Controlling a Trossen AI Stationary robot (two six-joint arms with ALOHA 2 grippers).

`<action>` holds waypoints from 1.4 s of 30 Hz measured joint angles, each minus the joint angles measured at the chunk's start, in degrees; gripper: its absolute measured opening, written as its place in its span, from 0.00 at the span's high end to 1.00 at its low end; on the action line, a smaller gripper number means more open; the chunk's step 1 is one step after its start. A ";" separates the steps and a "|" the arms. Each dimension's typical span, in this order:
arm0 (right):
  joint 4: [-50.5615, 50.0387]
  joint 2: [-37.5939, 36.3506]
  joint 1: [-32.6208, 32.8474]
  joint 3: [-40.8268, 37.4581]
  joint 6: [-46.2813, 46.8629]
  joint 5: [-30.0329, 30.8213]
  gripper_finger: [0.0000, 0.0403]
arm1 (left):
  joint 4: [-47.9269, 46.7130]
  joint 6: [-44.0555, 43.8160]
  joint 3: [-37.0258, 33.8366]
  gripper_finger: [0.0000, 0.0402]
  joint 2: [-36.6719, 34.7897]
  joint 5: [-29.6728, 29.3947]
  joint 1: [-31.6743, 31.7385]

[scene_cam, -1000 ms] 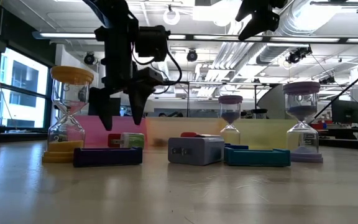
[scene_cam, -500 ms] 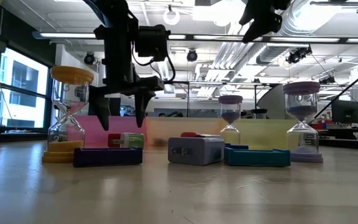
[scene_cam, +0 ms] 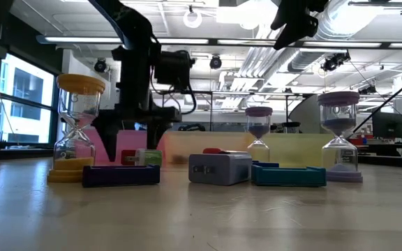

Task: Pick & Place Office items
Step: Put the red charger adapter into the pink bin

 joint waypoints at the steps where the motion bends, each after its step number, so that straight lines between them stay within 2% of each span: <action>1: 0.02 0.00 0.00 0.00 0.02 -0.10 0.24 | -0.07 0.03 0.00 0.11 0.54 0.31 0.08; 8: 0.00 0.00 0.00 0.00 0.02 -0.26 0.24 | 0.10 3.19 0.22 0.11 1.80 -0.31 0.06; 11: 0.00 0.00 0.00 0.00 0.02 -0.26 0.24 | 0.32 2.58 0.18 0.11 1.84 -1.27 0.17; 20: 0.00 0.01 0.00 0.00 0.02 -0.26 0.24 | 0.82 -2.80 0.11 0.11 1.97 0.59 2.51; 31: 0.00 0.00 0.00 0.00 0.46 -0.26 0.24 | 1.88 -0.41 0.00 0.12 2.01 0.51 4.53; 36: 0.00 0.00 0.02 0.00 0.46 -0.26 0.24 | 1.57 0.16 -0.04 0.22 2.04 0.05 4.92; 42: 0.01 0.01 0.00 0.00 0.46 -0.26 0.24 | 0.86 1.29 -0.11 0.46 2.06 -0.78 4.94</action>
